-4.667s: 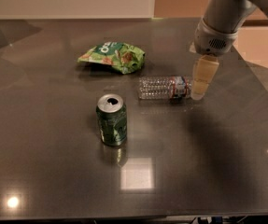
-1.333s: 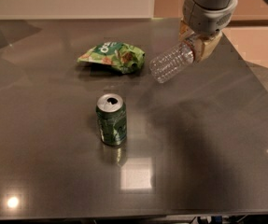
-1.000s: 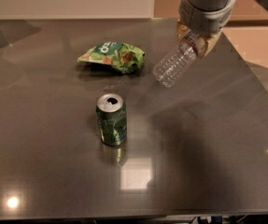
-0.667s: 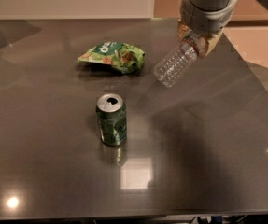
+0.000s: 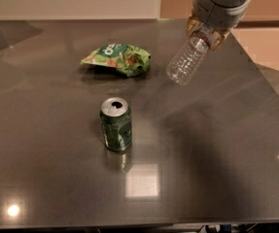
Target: Place water bottle upright
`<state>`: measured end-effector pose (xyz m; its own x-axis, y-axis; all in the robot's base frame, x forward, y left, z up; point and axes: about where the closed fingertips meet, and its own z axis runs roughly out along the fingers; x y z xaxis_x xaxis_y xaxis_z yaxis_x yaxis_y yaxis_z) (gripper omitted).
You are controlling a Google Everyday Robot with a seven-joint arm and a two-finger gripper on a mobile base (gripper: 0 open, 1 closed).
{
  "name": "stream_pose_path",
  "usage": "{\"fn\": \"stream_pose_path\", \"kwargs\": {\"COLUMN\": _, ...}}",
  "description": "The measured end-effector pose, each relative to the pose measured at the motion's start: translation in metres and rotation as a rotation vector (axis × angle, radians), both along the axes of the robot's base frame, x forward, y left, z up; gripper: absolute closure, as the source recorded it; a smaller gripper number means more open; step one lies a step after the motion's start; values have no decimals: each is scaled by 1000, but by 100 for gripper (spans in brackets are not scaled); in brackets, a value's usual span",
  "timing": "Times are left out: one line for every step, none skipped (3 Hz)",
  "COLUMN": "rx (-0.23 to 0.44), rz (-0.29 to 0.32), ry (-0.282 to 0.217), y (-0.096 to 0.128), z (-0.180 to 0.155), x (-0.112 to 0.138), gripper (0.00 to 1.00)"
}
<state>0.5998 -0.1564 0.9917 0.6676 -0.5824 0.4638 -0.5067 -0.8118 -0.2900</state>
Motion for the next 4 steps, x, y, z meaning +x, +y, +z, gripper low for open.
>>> {"fn": "stream_pose_path", "kwargs": {"rx": 6, "rz": 141, "ry": -46, "y": -1, "z": 11, "x": 15, "gripper": 100}}
{"fn": "stream_pose_path", "kwargs": {"rx": 18, "rz": 290, "ry": -86, "y": 2, "z": 16, "x": 24, "gripper": 100}}
{"fn": "stream_pose_path", "kwargs": {"rx": -2, "rz": 436, "ry": -146, "y": 4, "z": 18, "x": 23, "gripper": 100}}
{"fn": "stream_pose_path", "kwargs": {"rx": -54, "rz": 560, "ry": -244, "y": 3, "z": 19, "x": 15, "gripper": 100}}
